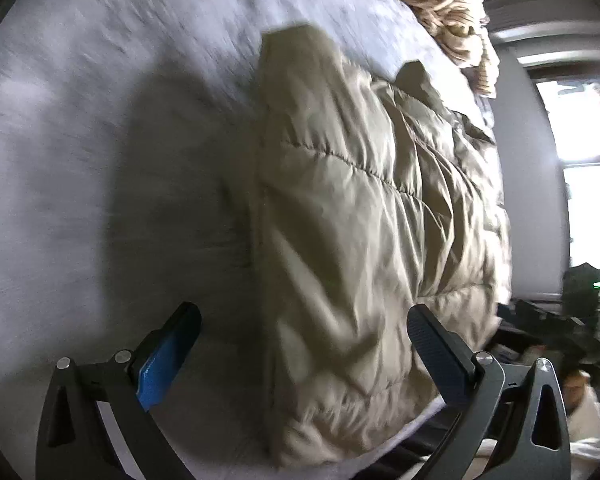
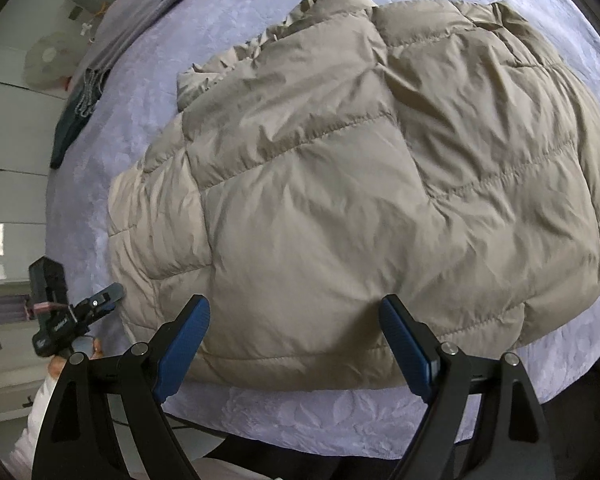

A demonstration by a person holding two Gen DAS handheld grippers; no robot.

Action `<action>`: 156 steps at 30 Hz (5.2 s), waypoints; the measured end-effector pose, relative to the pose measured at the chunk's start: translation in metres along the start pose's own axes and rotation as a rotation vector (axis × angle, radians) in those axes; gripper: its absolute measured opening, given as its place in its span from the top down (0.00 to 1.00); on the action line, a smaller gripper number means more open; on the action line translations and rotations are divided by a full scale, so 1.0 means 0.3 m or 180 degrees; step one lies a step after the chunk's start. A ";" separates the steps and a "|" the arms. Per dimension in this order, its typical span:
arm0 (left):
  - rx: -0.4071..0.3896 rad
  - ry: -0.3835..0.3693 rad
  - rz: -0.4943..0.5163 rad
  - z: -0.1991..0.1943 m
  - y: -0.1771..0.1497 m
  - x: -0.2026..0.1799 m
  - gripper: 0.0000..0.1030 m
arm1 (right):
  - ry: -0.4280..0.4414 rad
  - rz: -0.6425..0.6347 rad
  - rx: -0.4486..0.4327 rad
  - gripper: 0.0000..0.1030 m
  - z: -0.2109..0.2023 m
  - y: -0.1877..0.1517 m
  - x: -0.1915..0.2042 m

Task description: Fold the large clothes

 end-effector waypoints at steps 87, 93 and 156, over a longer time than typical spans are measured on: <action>-0.0557 0.0991 0.1832 0.684 0.242 -1.314 0.20 | 0.1368 0.0970 -0.0850 0.35 -0.174 0.083 -0.710; -0.0672 0.1349 0.1472 0.671 0.346 -1.114 0.20 | 0.0225 0.0394 -0.1027 0.89 -0.202 0.105 -0.667; -0.0192 0.1451 0.0968 0.704 -0.166 -1.120 0.08 | -0.0048 -0.0593 0.0097 0.81 0.097 0.147 -0.874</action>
Point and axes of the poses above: each gripper's, at about its wrist camera, not at the fingertips, and z roughly the way its jaws point, x to its left, y to its top, the point moved 1 cm from there along z, roughly the way its jaws point, and after that the axes turned 10 degrees about -y, right-handed, at the moved point
